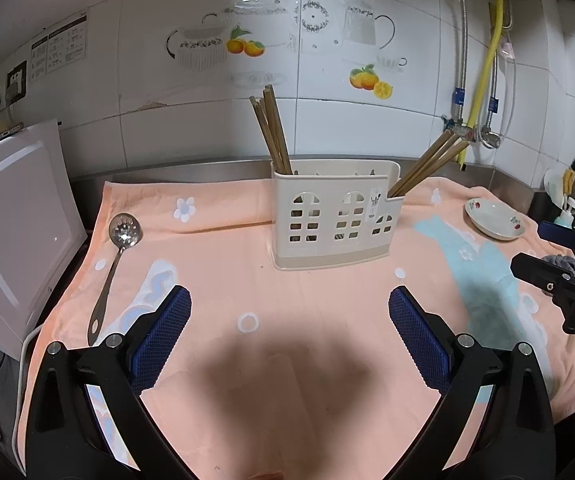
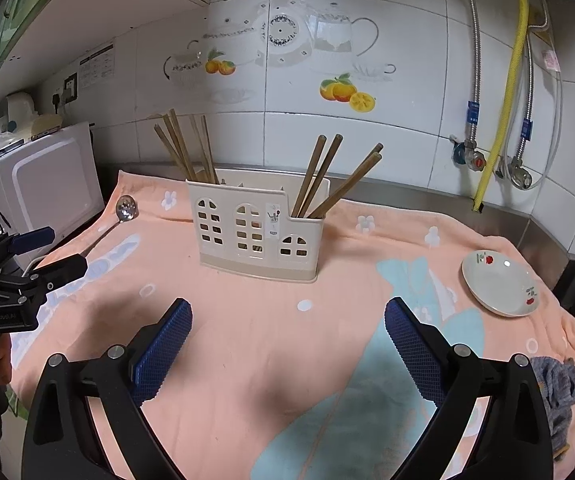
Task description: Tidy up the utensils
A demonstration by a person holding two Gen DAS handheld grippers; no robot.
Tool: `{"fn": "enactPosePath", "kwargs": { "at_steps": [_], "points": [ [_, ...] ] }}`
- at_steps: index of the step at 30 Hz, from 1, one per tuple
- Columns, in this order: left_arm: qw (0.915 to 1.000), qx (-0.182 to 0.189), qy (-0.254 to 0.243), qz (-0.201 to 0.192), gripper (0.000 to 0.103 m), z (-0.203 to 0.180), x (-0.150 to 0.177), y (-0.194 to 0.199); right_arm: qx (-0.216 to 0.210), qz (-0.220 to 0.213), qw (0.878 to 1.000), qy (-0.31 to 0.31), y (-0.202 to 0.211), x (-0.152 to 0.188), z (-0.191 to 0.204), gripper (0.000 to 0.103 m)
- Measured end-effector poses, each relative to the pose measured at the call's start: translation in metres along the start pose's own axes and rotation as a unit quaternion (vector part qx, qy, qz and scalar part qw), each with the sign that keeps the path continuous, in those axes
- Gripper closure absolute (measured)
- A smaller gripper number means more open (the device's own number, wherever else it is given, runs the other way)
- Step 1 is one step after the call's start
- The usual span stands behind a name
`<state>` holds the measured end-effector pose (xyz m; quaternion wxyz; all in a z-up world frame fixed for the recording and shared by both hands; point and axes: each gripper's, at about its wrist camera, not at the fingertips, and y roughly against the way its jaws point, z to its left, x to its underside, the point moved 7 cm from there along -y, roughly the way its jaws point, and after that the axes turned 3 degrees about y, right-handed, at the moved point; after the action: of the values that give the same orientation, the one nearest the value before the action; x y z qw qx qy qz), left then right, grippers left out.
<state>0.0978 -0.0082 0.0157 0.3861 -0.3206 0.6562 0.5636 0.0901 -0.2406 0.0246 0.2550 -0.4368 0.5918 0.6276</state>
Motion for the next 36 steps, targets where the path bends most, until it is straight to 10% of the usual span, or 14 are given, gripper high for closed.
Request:
{"fn": "enactPosePath", "kwargs": {
  "at_steps": [36],
  "points": [
    [0.9995,-0.006,-0.003,0.029,0.005,-0.010,0.017,-0.014,-0.004,0.016,1.000,-0.005,-0.012,0.016,-0.003,0.009]
  ]
}}
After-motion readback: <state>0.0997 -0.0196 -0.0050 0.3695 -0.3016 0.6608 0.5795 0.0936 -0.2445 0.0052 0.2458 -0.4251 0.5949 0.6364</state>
